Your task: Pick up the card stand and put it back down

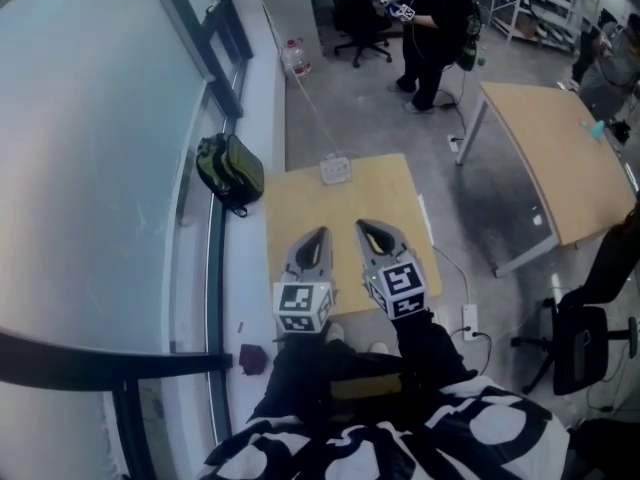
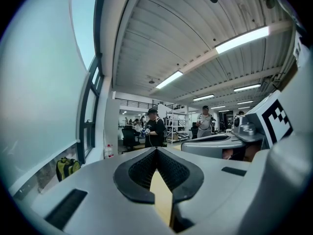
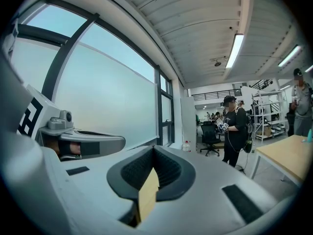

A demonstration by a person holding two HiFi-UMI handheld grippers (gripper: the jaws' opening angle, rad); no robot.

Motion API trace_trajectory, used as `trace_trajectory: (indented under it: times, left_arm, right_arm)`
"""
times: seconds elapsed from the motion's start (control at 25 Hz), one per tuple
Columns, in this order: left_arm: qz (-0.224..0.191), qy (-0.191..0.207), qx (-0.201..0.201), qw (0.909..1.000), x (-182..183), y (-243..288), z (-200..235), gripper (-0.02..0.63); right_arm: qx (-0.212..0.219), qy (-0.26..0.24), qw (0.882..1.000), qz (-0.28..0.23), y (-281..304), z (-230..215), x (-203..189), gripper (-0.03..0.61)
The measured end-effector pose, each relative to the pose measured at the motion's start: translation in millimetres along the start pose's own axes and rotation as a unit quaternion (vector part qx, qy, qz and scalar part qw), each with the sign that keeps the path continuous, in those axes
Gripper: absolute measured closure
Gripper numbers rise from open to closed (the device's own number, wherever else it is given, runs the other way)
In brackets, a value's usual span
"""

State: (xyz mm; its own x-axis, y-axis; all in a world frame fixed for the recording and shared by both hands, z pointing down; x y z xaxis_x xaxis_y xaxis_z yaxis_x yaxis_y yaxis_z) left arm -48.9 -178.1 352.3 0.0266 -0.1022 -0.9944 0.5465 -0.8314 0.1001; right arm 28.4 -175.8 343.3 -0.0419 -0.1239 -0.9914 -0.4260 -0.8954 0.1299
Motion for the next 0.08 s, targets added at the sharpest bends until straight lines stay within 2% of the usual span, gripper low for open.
trace_trajectory:
  times: [0.08]
  left_arm:
    - [0.004,0.001,0.000,1.0000,-4.3,0.4,12.1,0.604]
  right_arm:
    - [0.000,0.003,1.000,0.002,9.0,5.7,3.9,0.563]
Point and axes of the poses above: the fingertips, and each gripper's own axes: y forward along the fingers, z to its left, x out of its top, the point moved 1 cm from there along -y, backward along the fingers, and after that the axes turned 4 degrees about -x, right-handed, at the moved point
